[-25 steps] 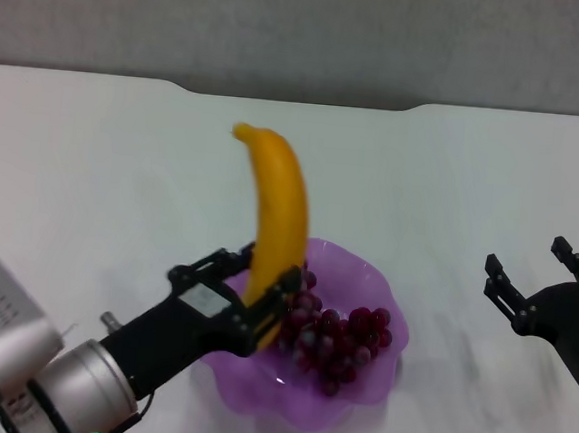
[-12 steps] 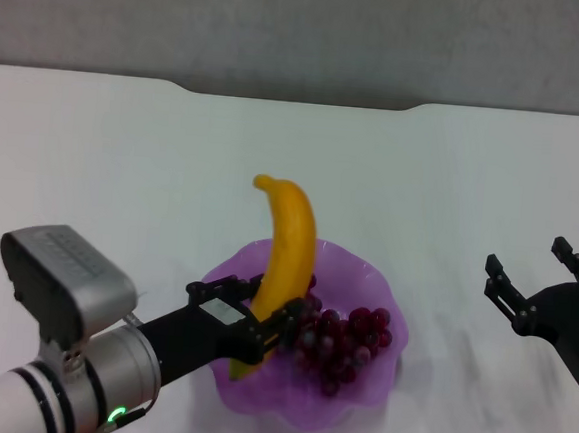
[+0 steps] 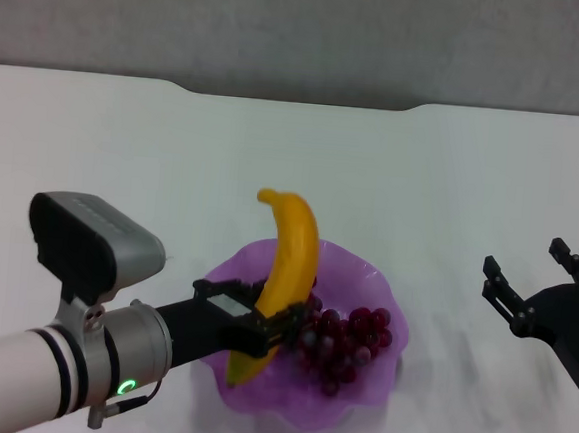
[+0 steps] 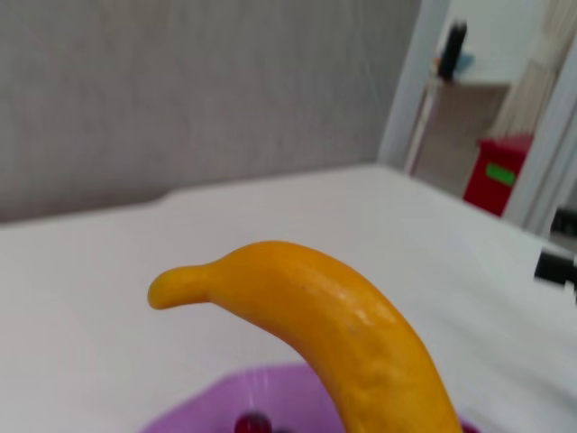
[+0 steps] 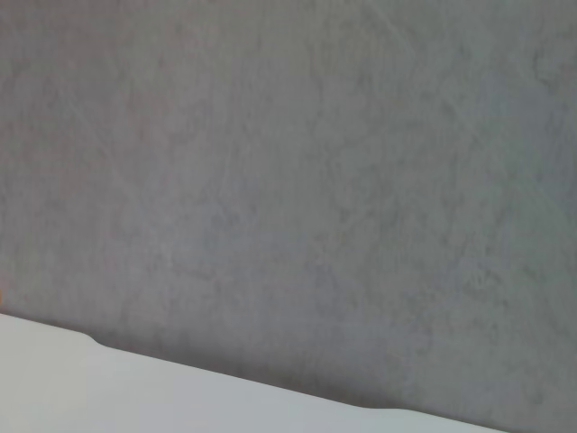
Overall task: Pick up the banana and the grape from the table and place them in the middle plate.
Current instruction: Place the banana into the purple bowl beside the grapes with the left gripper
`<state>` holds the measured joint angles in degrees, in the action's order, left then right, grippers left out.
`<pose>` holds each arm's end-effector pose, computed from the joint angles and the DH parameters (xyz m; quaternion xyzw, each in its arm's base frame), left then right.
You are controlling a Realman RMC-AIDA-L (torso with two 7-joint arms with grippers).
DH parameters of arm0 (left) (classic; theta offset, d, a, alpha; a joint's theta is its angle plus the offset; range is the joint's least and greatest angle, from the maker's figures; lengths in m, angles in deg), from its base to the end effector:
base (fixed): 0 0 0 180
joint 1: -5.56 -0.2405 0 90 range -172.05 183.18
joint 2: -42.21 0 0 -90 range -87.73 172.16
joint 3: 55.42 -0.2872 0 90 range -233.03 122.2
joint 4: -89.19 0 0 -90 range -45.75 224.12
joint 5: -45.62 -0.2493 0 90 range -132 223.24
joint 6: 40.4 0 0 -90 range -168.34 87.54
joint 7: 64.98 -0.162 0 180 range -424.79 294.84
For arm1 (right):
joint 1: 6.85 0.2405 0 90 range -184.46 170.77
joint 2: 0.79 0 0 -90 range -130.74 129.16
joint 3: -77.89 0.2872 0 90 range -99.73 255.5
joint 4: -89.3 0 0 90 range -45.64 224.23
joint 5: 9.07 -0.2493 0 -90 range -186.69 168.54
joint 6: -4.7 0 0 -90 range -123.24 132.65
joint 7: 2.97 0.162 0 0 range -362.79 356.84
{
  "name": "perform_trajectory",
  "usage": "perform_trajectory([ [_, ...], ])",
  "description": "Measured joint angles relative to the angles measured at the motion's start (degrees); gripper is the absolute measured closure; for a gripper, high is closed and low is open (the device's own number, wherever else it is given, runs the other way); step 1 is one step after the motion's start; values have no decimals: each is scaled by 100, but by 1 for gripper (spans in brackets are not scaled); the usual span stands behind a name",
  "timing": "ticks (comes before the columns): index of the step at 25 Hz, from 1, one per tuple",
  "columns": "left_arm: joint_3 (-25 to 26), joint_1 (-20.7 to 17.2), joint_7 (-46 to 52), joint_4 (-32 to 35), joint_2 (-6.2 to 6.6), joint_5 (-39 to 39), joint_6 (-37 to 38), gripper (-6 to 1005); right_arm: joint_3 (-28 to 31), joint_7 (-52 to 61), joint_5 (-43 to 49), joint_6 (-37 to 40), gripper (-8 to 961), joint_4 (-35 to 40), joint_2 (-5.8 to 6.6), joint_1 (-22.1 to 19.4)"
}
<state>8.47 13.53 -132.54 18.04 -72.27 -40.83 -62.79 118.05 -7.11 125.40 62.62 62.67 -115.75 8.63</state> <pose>-0.2373 0.3494 -0.1325 -0.8869 -0.3205 -0.1786 0.2805 0.3668 0.3374 -0.0954 -0.7712 0.1969 0.2413 0.5552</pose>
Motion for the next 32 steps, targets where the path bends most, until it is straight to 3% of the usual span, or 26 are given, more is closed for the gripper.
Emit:
perform_trajectory([
  [4,497,58,1382,-68,-212,-1766,-664,494,0,0,0,-2,77,0,0,8],
  [14,720,634,4093,-141,-237,-4605,-1581,494,1,0,-7,-15,77,0,0,44],
  [20,711,658,4432,-403,-237,-4956,-1924,493,1,0,-17,-43,77,18,0,45],
  [32,562,488,4354,-745,-250,-4950,-1722,446,27,0,-26,-176,77,26,0,70],
])
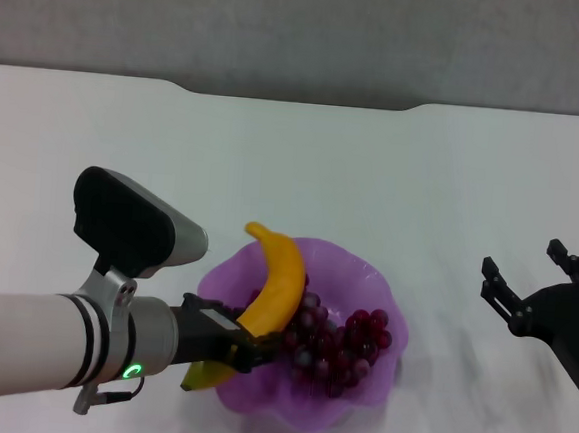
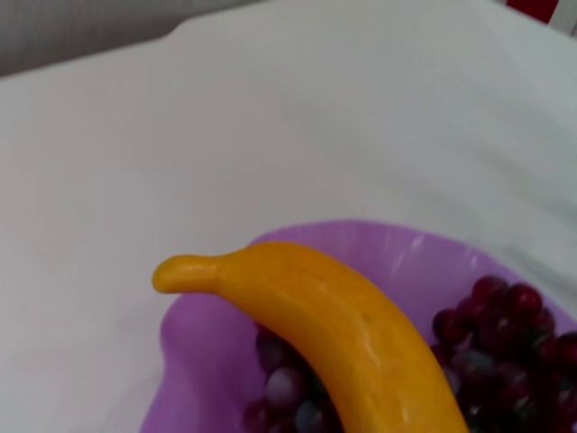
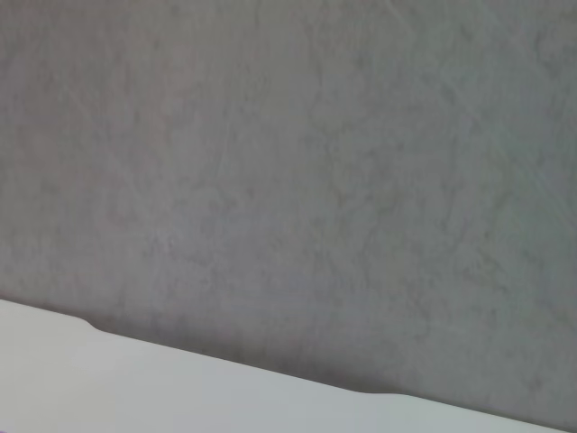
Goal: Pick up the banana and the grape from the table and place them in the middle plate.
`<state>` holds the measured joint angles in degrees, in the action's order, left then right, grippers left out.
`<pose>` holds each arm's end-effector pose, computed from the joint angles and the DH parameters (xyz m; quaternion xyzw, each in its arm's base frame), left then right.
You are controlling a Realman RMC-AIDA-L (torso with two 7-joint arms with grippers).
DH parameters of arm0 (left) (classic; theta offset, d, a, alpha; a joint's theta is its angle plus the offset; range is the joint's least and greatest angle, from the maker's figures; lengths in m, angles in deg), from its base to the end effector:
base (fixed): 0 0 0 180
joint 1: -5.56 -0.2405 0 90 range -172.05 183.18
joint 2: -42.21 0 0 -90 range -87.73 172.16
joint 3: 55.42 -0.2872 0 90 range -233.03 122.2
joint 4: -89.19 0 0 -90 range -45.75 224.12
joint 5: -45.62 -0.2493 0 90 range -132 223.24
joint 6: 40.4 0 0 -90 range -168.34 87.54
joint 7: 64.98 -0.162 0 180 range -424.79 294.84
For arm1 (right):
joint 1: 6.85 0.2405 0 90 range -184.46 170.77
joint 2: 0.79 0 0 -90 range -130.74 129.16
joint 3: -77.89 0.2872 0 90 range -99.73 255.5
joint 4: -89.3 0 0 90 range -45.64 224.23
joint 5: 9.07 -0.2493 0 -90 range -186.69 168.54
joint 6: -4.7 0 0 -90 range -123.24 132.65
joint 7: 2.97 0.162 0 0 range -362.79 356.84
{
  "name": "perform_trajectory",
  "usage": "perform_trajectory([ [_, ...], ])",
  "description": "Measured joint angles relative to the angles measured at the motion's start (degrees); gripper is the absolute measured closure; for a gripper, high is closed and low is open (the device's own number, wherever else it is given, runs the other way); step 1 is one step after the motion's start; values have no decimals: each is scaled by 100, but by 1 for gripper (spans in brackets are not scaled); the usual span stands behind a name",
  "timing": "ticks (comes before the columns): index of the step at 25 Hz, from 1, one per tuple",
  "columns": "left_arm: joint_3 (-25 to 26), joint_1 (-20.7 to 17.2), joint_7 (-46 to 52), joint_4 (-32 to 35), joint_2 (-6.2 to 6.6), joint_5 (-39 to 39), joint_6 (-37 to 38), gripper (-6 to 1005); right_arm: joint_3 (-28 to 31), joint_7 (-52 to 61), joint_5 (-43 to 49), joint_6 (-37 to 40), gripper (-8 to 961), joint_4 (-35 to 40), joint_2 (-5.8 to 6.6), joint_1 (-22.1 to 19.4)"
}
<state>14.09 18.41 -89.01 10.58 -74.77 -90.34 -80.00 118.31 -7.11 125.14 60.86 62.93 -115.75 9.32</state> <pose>-0.2249 0.3638 -0.1261 -0.9005 -0.3380 -0.0289 0.2722 0.3687 0.3419 -0.0969 -0.7742 0.2026 0.2314 0.5532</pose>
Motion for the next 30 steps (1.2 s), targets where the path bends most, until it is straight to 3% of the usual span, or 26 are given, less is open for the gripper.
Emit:
perform_trajectory([
  [6,-99,-179,-78,-254,-4,29,179,415,9,0,4,0,77,0,0,0],
  [13,-167,-230,-79,-367,-8,41,264,236,18,0,9,0,77,0,0,7],
  [17,-143,-475,-121,-639,-5,55,535,143,18,0,4,1,77,0,0,9],
  [20,-105,-835,-444,-869,-6,189,1155,81,18,0,1,1,77,1,0,9],
  [24,-136,-1253,-1019,-955,-11,530,2206,81,24,0,13,3,77,7,0,9],
  [30,-353,-1510,-1226,-463,-10,724,4004,80,-9,0,18,3,77,9,0,42],
])
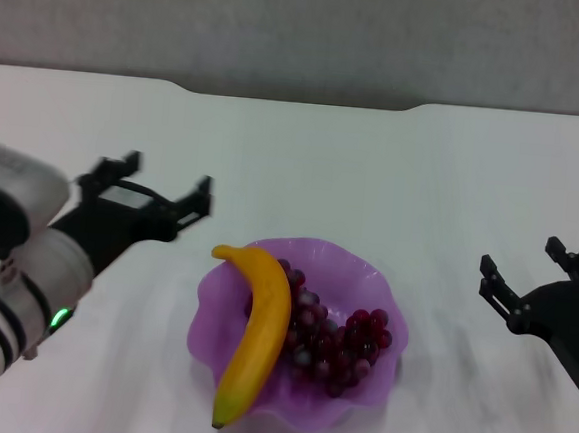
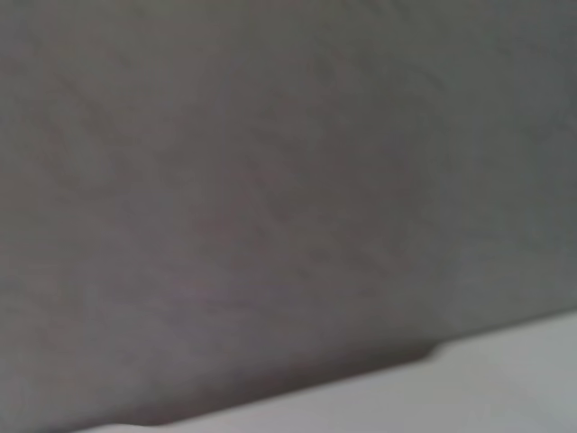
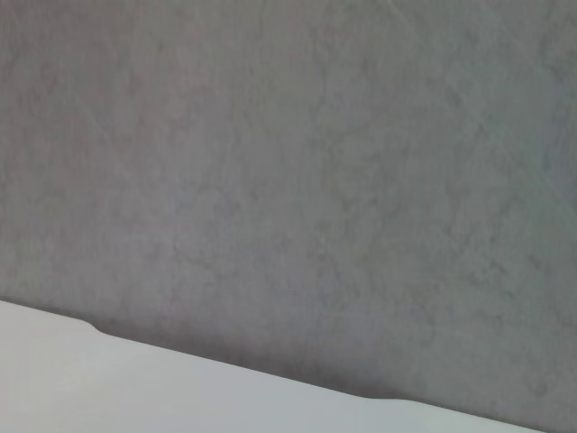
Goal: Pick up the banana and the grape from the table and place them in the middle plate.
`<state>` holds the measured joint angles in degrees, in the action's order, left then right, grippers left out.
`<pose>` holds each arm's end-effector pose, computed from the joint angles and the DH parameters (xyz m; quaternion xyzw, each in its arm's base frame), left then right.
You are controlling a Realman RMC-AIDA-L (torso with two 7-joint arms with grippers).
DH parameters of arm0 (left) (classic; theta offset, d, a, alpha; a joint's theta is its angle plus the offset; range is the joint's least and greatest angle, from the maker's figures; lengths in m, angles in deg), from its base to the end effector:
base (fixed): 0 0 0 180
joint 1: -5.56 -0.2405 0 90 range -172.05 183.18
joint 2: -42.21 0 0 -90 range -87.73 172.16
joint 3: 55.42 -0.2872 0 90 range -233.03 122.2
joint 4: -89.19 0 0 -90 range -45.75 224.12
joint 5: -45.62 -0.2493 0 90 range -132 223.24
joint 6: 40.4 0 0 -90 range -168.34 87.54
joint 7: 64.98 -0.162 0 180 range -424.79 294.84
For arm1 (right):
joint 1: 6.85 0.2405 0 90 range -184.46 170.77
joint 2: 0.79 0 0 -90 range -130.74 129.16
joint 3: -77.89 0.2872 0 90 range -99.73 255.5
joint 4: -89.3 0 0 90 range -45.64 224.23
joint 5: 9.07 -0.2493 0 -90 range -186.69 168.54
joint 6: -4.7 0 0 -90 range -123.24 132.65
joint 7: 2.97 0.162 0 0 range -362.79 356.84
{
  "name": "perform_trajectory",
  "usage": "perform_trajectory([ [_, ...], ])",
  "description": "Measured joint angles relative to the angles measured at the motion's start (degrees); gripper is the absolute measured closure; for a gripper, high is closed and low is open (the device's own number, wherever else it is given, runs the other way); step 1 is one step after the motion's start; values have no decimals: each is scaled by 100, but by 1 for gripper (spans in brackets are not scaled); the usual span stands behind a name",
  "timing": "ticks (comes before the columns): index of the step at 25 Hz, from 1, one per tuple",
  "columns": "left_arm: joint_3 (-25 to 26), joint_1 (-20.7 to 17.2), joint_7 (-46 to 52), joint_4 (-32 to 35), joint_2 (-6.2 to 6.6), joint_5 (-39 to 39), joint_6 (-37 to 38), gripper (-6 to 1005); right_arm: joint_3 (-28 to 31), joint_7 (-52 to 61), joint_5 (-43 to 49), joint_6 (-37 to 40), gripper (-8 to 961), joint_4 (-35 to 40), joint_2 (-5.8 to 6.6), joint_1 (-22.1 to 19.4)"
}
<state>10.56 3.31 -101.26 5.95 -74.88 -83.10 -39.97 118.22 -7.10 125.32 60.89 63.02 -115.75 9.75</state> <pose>-0.2373 0.3645 -0.0593 -0.7908 -0.2795 -0.2067 0.5039 0.3662 0.3442 -0.0973 -0.7763 0.1984 0.2327 0.5512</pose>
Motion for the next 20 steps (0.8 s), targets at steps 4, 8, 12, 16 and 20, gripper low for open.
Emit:
perform_trajectory([
  [4,-207,62,38,539,3,118,1100,80,-13,0,0,-1,77,0,0,15],
  [8,-319,289,128,1213,6,482,1922,81,-17,0,0,-1,77,-1,0,32],
  [12,-531,555,769,2071,25,619,2825,81,-17,0,-3,12,77,0,0,37],
  [16,-738,913,1596,3004,39,589,3697,81,-8,0,-5,34,77,0,1,40],
  [20,-1202,1296,2581,4100,31,551,4626,81,-10,2,-12,47,77,-5,1,82],
])
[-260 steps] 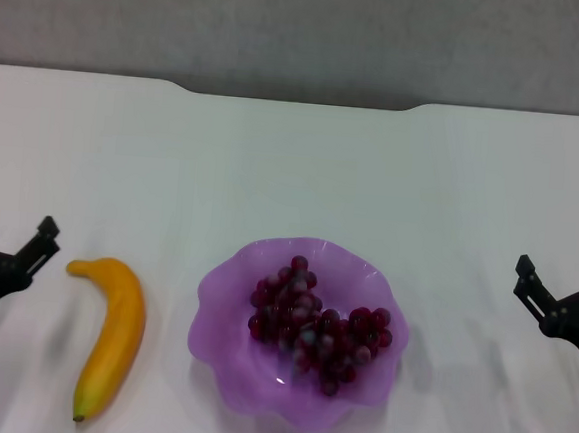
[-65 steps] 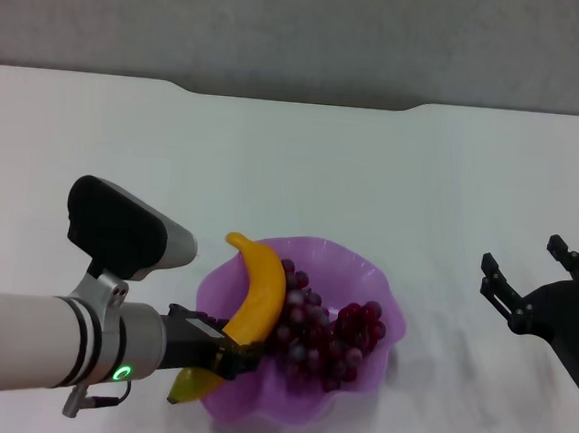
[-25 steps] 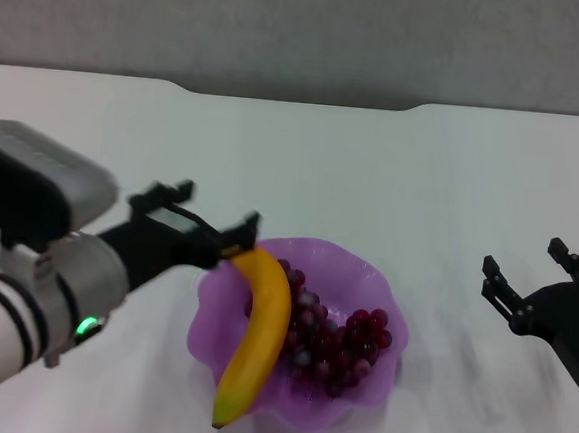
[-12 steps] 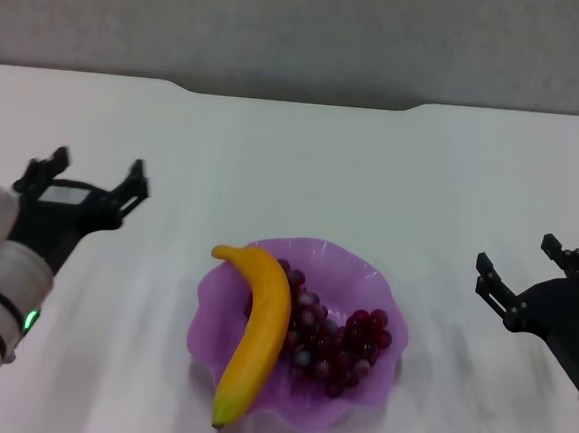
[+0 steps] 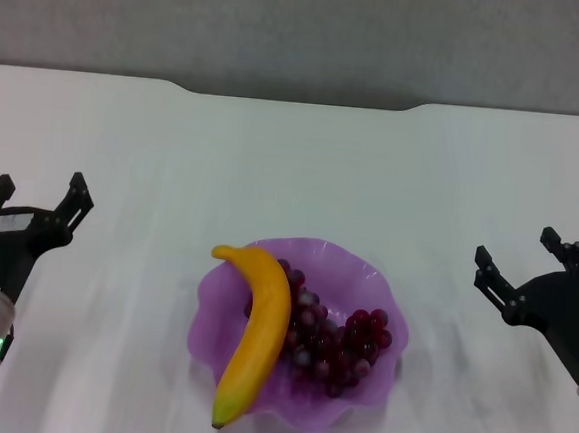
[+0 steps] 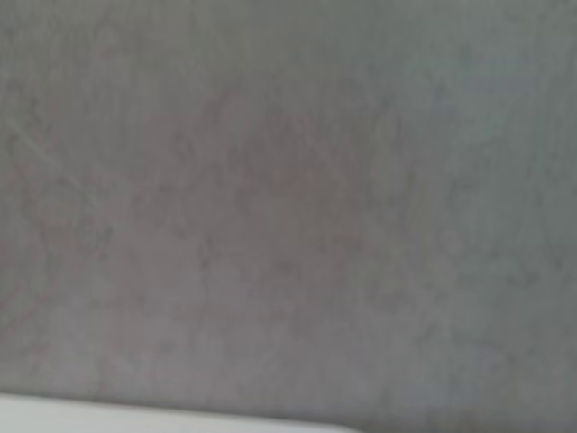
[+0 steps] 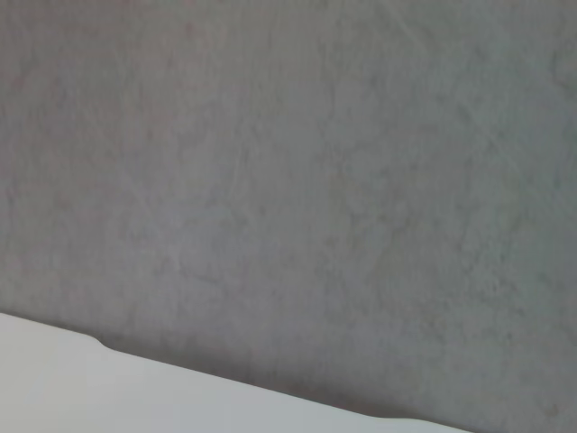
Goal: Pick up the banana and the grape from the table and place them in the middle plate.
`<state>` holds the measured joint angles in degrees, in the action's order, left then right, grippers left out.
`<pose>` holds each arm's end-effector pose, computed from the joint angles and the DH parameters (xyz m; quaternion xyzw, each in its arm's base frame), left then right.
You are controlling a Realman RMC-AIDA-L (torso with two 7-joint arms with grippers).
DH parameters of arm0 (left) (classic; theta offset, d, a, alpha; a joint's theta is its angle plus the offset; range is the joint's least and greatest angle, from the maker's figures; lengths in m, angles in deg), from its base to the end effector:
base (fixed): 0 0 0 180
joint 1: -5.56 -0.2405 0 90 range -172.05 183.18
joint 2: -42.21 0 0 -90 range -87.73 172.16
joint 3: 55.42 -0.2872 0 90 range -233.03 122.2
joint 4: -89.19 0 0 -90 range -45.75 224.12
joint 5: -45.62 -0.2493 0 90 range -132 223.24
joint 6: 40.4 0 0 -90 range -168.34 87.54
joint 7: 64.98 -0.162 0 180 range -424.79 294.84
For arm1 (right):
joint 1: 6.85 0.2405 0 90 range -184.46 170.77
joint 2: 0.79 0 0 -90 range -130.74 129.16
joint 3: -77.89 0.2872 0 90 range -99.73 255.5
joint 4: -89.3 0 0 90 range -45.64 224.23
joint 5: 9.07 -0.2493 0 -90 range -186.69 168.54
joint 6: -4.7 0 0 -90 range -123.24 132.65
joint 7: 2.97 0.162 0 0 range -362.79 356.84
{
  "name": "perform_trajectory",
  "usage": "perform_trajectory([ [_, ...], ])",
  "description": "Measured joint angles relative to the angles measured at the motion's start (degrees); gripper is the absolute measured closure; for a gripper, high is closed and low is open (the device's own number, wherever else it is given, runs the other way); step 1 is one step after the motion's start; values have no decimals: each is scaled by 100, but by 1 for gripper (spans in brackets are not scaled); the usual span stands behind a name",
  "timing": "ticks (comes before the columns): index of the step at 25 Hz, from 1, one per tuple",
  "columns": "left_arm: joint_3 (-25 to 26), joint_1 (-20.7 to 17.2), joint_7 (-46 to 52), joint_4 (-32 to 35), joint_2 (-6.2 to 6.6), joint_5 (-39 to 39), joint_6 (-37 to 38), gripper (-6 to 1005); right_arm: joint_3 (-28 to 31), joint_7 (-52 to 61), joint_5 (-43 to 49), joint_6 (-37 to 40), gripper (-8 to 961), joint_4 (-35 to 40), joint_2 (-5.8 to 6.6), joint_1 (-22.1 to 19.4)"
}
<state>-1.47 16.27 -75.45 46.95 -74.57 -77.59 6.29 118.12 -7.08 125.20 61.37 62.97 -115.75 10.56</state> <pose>-0.3533 0.3646 -0.0708 -0.6489 -0.3345 -0.2816 0.6227 0.3600 0.3493 -0.0967 -0.7764 0.1912 0.2402 0.5503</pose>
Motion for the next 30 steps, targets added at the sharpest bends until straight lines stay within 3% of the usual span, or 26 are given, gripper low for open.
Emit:
perform_trajectory([
  [7,-760,277,1044,1197,-52,-266,1363,81,24,29,-14,15,77,-14,0,33],
  [15,-1178,321,1090,1682,-77,-210,1357,81,25,41,-28,30,77,99,-1,36],
  [30,-1197,233,1161,1825,-76,350,1294,81,30,4,-448,632,77,350,-15,-252],
])
